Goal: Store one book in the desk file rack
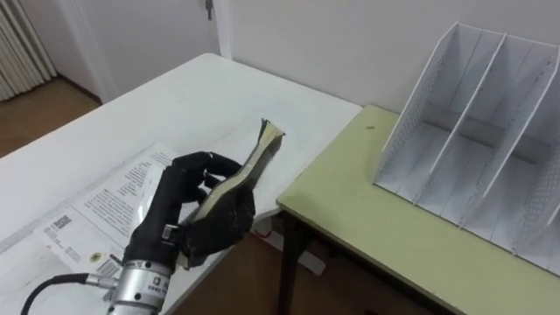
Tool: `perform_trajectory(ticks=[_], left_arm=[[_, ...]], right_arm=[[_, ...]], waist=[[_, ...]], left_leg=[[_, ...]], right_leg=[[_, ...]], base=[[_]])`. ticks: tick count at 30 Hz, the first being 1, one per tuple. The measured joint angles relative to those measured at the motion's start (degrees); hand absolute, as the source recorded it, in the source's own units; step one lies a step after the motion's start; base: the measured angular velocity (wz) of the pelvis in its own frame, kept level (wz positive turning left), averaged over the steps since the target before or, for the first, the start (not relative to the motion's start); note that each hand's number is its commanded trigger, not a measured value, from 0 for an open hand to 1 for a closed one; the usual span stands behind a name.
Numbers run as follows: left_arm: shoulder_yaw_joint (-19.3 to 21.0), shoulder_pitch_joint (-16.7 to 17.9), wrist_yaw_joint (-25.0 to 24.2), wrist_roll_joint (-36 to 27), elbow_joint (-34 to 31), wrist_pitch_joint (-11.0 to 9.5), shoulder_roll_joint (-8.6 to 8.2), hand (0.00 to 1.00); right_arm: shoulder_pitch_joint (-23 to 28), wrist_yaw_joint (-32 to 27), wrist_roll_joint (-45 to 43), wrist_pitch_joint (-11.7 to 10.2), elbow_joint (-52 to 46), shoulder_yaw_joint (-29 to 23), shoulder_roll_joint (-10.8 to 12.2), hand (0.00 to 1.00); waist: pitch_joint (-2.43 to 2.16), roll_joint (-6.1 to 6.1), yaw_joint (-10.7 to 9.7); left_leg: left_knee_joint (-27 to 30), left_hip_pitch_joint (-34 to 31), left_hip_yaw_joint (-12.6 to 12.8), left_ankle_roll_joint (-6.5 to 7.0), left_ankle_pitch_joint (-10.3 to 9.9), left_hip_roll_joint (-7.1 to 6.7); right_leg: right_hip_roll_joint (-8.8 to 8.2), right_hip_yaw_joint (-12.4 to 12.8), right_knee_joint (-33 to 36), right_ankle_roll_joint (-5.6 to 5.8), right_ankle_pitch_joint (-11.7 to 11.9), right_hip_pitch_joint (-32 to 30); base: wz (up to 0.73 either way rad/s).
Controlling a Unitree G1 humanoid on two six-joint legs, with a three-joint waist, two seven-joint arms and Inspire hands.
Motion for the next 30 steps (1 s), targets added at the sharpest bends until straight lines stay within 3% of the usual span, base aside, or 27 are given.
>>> perform_trajectory(ticks=[3, 7, 11, 13, 17, 20, 24, 30], left_arm=[[0.2, -0.1, -2.3, -3.1, -0.1, -0.2, 0.01, 1.00], [0.1, -0.1, -6.4, -9.5, -0.1, -0.2, 0.43, 1.00], [0.1, -0.1, -9.5, -11.8, -0.1, -0.2, 0.52, 1.00], [-0.1, -0.1, -11.6, -17.3, -0.1, -0.2, 0.62, 1.00], [-0.2, 0.0, -16.5, -25.9, -0.1, -0.2, 1.19, 1.00], [-0.2, 0.0, -20.1, -28.2, -0.1, -0.1, 2.52, 1.00], [-0.7, 0.0, -23.0, -31.0, 0.0, 0.1, 2.70, 1.00], [-1.0, -0.2, -28.0, -37.1, 2.9, 3.5, 4.33, 1.00]], right_arm=[[0.1, 2.1, 2.3, -1.1, -5.1, -0.1, -0.3, 0.00], [0.4, 6.1, 10.2, -1.0, -12.2, -0.2, -2.8, 0.00], [1.3, 9.0, 15.7, -1.0, -16.0, -0.4, -3.3, 0.00], [1.8, 10.9, 19.1, -0.9, -19.3, -0.4, -3.8, 0.00], [2.0, 14.7, 27.8, -1.0, -25.3, -3.6, -4.0, 0.00], [2.1, 15.8, 32.6, -1.0, -26.9, -5.4, -4.0, 0.00], [2.1, 17.1, 36.4, -1.0, -27.9, -6.2, -4.1, 0.00], [2.1, 20.2, 41.2, 2.1, -27.9, -6.3, -4.6, 0.00]], waist=[[-0.12, 0.42, -0.2], [0.15, 1.43, -1.1], [0.17, 1.96, -1.3], [0.18, 2.04, -1.6], [0.12, 1.32, -2.8], [-0.10, 0.57, -3.1], [-0.14, 0.54, -3.1], [-0.06, 0.42, -3.3]], left_leg=[[-0.1, 0.3, 0.6, 0.00, 0.0, 0.26], [-0.2, 0.0, 0.7, 0.13, -0.2, 0.65], [0.0, 0.1, 1.0, 0.13, -0.2, 0.78], [0.0, 0.0, 1.8, 0.12, -0.2, 0.88], [-0.2, -0.1, 2.2, 0.13, -0.2, 0.91], [-0.1, -0.1, 2.3, 0.13, -0.2, 0.93], [0.3, -0.9, 2.3, 0.13, -0.2, 0.93], [0.2, -0.7, 3.7, 0.15, -0.3, 1.20]], right_leg=[[0.20, 1.0, 0.5, -0.12, 0.1, -0.4], [0.51, 1.2, 0.7, -0.23, 0.6, -1.3], [0.75, 2.0, 0.8, -0.30, 0.8, -1.4], [0.83, 2.7, 1.4, -0.30, 0.8, -2.0], [0.81, 3.0, 1.4, -0.27, 0.8, -2.4], [0.84, 3.3, 1.4, -0.28, 0.8, -2.4], [0.85, 4.0, 1.5, -0.24, 0.9, -2.9], [1.06, 5.4, 2.6, -0.25, 0.9, -3.7]], base=[[-0.16], [-0.05], [-0.08], [-0.19], [-0.07], [-0.03], [-0.09], [-0.13]])
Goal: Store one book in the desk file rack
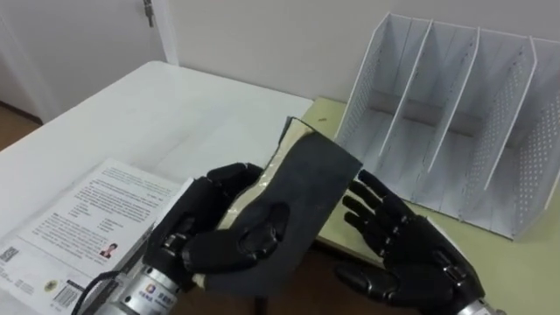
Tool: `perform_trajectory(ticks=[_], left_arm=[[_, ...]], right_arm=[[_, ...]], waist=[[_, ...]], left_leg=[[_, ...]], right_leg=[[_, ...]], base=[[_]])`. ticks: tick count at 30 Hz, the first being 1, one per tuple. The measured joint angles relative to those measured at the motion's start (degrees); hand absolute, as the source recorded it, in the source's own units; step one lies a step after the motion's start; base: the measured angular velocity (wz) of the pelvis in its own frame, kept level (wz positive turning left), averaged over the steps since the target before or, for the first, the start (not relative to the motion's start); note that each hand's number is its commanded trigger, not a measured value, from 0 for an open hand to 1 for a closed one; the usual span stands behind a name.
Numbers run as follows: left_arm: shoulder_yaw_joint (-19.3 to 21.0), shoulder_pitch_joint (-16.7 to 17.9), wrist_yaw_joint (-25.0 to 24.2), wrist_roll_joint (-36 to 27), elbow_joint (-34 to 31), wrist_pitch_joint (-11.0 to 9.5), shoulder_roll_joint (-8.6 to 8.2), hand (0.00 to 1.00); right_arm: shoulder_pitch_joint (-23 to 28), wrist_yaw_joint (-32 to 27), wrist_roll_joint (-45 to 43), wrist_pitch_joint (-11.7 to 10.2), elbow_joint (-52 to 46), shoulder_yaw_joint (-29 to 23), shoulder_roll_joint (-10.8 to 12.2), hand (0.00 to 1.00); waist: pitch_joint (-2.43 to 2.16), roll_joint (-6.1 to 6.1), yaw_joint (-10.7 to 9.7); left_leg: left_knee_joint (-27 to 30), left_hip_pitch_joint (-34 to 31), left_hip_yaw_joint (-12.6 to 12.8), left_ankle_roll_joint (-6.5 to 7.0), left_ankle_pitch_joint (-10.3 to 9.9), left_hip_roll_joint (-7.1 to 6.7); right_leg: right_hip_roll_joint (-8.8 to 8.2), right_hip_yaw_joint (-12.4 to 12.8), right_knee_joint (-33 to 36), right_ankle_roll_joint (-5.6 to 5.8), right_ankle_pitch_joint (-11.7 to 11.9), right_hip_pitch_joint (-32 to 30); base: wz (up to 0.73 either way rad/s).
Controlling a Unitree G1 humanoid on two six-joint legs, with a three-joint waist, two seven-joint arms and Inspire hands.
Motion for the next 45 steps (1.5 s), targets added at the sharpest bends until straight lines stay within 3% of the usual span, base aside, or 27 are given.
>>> perform_trajectory(ticks=[5, 17, 25, 36, 38, 39, 41, 45], left_arm=[[-0.3, -0.1, -4.0, -4.4, 0.7, 3.2, 0.31, 1.00], [-1.4, -0.1, -7.5, -12.7, 1.3, 6.4, 1.12, 1.00], [-1.4, -0.3, -9.6, -15.5, 1.7, 6.6, 2.34, 1.00], [-1.8, -1.3, -10.4, -16.3, 1.7, 6.6, 2.35, 1.00], [-1.8, -1.4, -10.7, -16.3, 1.7, 6.6, 2.37, 1.00], [-1.8, -1.4, -10.7, -16.2, 1.7, 6.6, 2.40, 1.00], [-1.8, -1.4, -10.8, -16.2, 1.7, 6.6, 2.82, 1.00], [-2.0, -1.4, -11.1, -16.3, 1.7, 6.6, 3.74, 1.00]], right_arm=[[0.0, 3.6, 9.5, 2.8, -2.3, 0.0, -0.2, 0.00], [0.0, 9.2, 18.0, 4.9, -2.7, 0.5, -0.1, 0.00], [0.0, 10.8, 20.2, 5.6, -2.7, 2.1, -0.1, 0.00], [0.0, 11.9, 21.7, 5.8, -2.7, 3.5, -0.2, 0.00], [0.0, 12.0, 21.9, 6.1, -2.7, 3.5, -0.2, 0.26], [0.0, 12.1, 21.9, 6.1, -2.7, 3.7, -0.2, 0.63], [0.3, 12.1, 21.9, 6.1, -2.7, 4.4, -0.2, 0.98], [0.4, 12.1, 21.9, 6.1, -2.4, 4.9, -0.2, 1.00]], waist=[[0.01, -0.10, -0.7], [-0.04, 0.44, -1.0], [-0.17, 0.69, -1.0], [-0.07, 0.87, 0.0], [-0.09, 0.92, 0.0], [-0.10, 0.94, 0.2], [-0.10, 0.93, 0.3], [-0.10, 0.91, 0.3]], left_leg=[[1.0, -1.7, 0.0, 0.20, -0.5, 0.20], [0.8, -1.8, 0.0, 0.15, -0.6, 0.24], [0.8, -1.6, 0.0, 0.13, -0.6, 0.26], [0.8, -1.5, 0.1, 0.07, -0.6, 0.34], [0.8, -1.8, 0.1, 0.07, -0.6, 0.35], [0.9, -2.1, 0.0, 0.07, -0.6, 0.35], [0.9, -2.3, 0.0, 0.07, -0.6, 0.36], [0.9, -2.3, 0.0, 0.07, -0.6, 0.36]], right_leg=[[0.10, 0.1, 0.9, 0.06, 0.0, -1.7], [0.22, 0.3, 0.8, 0.08, 0.0, -1.8], [0.25, 0.3, 0.8, 0.06, 0.1, -1.7], [0.33, 0.4, 0.9, 0.01, 0.1, -1.8], [0.34, 0.4, 0.9, 0.00, 0.1, -2.1], [0.33, 0.4, 0.9, -0.02, 0.1, -2.3], [0.34, 0.4, 0.9, -0.04, 0.2, -2.5], [0.35, 0.4, 0.8, -0.04, 0.2, -2.5]], base=[[-0.01], [0.00], [0.00], [-0.01], [0.00], [0.00], [0.00], [0.00]])
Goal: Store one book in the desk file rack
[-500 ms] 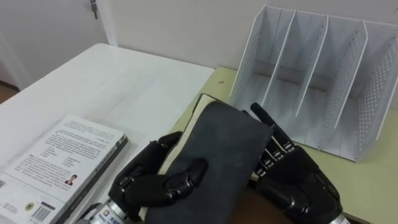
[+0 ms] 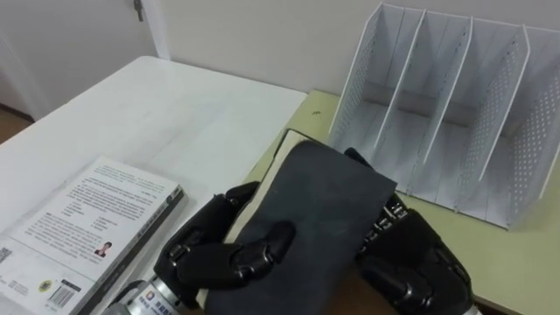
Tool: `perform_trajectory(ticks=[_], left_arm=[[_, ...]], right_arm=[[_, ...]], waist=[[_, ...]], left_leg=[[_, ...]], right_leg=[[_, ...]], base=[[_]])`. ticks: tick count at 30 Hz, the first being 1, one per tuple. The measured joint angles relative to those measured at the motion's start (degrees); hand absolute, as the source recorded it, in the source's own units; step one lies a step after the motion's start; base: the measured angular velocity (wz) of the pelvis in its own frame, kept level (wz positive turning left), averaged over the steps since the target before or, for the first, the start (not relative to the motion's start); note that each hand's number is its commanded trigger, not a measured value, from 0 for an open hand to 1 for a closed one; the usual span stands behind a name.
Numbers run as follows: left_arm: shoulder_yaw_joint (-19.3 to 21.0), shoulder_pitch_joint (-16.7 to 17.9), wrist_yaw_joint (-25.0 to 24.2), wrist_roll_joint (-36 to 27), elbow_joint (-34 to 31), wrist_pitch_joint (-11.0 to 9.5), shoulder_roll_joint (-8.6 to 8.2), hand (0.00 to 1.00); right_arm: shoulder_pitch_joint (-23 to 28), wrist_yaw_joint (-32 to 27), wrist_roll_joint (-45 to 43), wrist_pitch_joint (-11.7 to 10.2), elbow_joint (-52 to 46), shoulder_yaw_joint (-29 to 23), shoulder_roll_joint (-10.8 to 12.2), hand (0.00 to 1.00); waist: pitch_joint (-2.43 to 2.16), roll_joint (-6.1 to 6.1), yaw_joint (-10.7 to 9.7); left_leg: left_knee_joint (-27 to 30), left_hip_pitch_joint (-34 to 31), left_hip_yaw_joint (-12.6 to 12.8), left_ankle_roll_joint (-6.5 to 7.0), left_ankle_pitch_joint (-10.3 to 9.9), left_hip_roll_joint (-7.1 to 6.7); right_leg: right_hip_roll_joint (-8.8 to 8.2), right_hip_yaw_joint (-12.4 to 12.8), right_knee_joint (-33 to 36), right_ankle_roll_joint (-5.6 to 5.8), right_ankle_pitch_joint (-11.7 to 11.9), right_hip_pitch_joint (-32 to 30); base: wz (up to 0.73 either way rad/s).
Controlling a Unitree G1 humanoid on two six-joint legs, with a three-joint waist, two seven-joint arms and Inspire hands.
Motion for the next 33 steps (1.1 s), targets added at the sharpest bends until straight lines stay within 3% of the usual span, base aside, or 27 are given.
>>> perform_trajectory(ticks=[8, 11, 17, 26, 27, 28, 33], left_arm=[[-2.6, -0.5, -3.1, 0.1, 0.0, 0.2, 1.71, 1.00], [-3.8, -2.5, -4.4, 0.2, 0.0, 0.9, 3.84, 1.00], [-5.1, -2.5, -5.1, 0.0, 0.0, 2.3, 3.97, 1.00], [-5.9, -2.5, -5.0, -0.3, 0.1, 2.3, 4.32, 0.97], [-5.9, -2.5, -5.0, -0.3, 0.1, 2.3, 4.39, 0.56], [-6.0, -2.5, -5.0, -0.3, 0.1, 2.3, 4.58, 0.00], [-6.0, -2.5, -5.1, 0.1, 0.0, 2.2, 5.62, 0.00]], right_arm=[[0.1, 0.4, 0.2, 0.0, 0.4, 2.3, -0.4, 1.00], [0.0, 0.9, 1.0, -0.1, 0.4, 2.9, -2.1, 1.00], [0.5, 1.6, 2.4, -0.1, 0.7, 3.2, -2.9, 1.00], [0.4, 1.6, 3.3, -0.2, 0.7, 4.1, -3.8, 1.00], [0.4, 1.6, 3.3, -0.2, 0.7, 4.1, -3.8, 1.00], [0.4, 1.6, 3.3, -0.2, 0.7, 4.1, -4.0, 1.00], [0.2, 1.4, 2.3, -0.2, 0.5, 3.9, -4.0, 1.00]], waist=[[0.06, 0.15, 0.1], [0.33, 0.84, 0.3], [0.03, 1.99, 0.2], [0.27, 1.57, 1.0], [0.29, 1.55, 1.1], [0.31, 1.52, 1.3], [0.53, 1.13, 1.5]], left_leg=[[0.3, -0.1, 0.0, -0.10, -0.2, 0.14], [0.3, -0.1, 0.0, -0.07, -0.2, 0.15], [0.3, -0.8, 0.0, -0.12, -0.2, 0.25], [0.4, -0.8, 0.0, -0.12, -0.2, 0.20], [0.4, -0.8, 0.0, -0.12, -0.2, 0.20], [0.4, -0.8, 0.0, -0.12, -0.2, 0.21], [0.5, -1.0, -0.1, -0.12, -0.2, 0.23]], right_leg=[[0.10, 0.0, 0.0, -0.05, 0.0, 0.0], [0.10, 0.0, 0.1, -0.06, 0.1, 0.0], [0.24, 0.1, 0.2, -0.08, 0.0, -0.9], [0.21, 0.3, 0.1, -0.08, 0.0, -0.9], [0.21, 0.3, 0.1, -0.09, 0.0, -0.9], [0.22, 0.3, 0.1, -0.09, 0.0, -0.9], [0.20, 0.1, 0.1, -0.10, 0.0, -0.9]], base=[[0.00], [0.00], [0.00], [0.00], [0.00], [0.00], [0.00]])
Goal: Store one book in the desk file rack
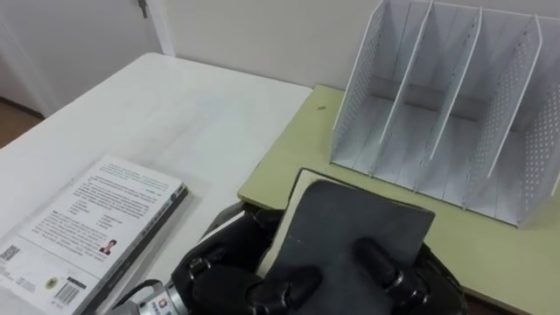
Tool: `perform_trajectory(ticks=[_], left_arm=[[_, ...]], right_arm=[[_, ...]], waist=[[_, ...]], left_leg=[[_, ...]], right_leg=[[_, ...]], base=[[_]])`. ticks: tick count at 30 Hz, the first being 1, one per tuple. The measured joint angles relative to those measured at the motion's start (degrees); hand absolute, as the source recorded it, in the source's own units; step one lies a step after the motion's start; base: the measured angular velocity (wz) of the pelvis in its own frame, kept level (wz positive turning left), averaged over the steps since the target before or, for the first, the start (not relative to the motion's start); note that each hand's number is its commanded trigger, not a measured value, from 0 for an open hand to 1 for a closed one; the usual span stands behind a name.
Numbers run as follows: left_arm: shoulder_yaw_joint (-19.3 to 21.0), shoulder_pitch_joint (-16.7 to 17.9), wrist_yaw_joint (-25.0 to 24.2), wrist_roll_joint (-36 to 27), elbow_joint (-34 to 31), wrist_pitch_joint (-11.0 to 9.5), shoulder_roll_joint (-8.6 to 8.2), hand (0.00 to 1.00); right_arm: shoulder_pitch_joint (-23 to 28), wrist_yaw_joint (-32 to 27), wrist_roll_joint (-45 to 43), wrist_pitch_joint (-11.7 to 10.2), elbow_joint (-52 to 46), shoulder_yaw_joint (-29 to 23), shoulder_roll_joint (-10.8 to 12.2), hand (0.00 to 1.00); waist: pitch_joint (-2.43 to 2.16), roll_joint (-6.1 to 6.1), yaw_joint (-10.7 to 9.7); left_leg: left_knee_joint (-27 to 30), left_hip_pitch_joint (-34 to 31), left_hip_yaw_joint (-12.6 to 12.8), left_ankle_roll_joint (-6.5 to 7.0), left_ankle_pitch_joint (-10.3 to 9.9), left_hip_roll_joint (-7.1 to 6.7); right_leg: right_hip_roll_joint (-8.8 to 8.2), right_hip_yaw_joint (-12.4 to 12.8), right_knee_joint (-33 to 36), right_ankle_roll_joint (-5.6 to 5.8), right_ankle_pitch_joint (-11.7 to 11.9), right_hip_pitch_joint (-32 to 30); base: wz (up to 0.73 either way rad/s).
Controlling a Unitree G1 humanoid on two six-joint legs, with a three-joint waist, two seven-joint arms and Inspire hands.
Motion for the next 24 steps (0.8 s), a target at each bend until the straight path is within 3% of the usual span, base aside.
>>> perform_trajectory(ticks=[4, 9, 12, 15, 18, 24], left_arm=[[0.7, 0.2, 0.0, 2.4, 0.0, -0.3, 0.61, 0.00], [1.2, 0.4, 0.8, 6.2, 2.6, -0.6, -0.18, 0.00], [1.4, 2.5, 2.2, 10.5, 4.7, -0.7, -0.31, 0.00], [1.4, 4.3, 3.8, 14.6, 8.3, -0.7, -1.09, 0.00], [1.2, 5.4, 4.1, 19.8, 10.7, -0.7, -1.68, 0.00], [-0.8, 7.1, 6.8, 25.0, 19.5, -1.0, -3.67, 0.00]], right_arm=[[-0.1, -0.7, -3.3, 0.0, -0.3, -1.7, -1.1, 1.00], [-1.4, -4.8, -10.0, 0.2, -1.7, -5.3, -2.6, 1.00], [-1.6, -6.9, -14.8, 0.2, -5.1, -9.1, -2.7, 1.00], [-2.2, -9.5, -17.7, 0.1, -5.5, -11.3, -2.3, 1.00], [-2.5, -14.1, -22.2, 0.2, -7.9, -13.7, -2.1, 1.00], [-5.8, -22.4, -24.7, -0.1, -11.8, -14.5, -1.7, 1.00]], waist=[[0.01, -0.32, 0.0], [0.04, -0.91, -0.3], [-0.02, -1.42, -1.1], [-0.29, -2.22, -1.9], [-0.22, -2.54, -2.0], [-0.12, -3.18, -4.6]], left_leg=[[-0.1, 0.1, 0.1, 0.01, 0.0, -0.04], [-0.2, 0.8, 0.1, 0.00, 0.0, -0.07], [-0.4, 1.5, 0.1, 0.00, 0.0, -0.11], [-0.4, 1.9, 0.3, 0.00, 0.0, -0.09], [-0.5, 2.2, 0.4, 0.01, 0.0, -0.20], [-0.6, 2.2, 0.7, 0.00, 0.0, -0.08]], right_leg=[[-0.03, 0.0, 0.0, 0.01, 0.0, 0.0], [0.02, 0.3, 0.0, 0.00, 0.0, 0.5], [0.08, 0.5, 0.0, -0.02, -0.1, 1.0], [0.14, 0.9, 0.0, -0.03, -0.1, 0.9], [0.13, 1.5, 0.3, 0.01, -0.1, 0.8], [0.33, 1.6, -0.1, 0.04, -0.1, 0.7]], base=[[0.00], [-0.03], [-0.02], [-0.06], [-0.09], [-0.02]])
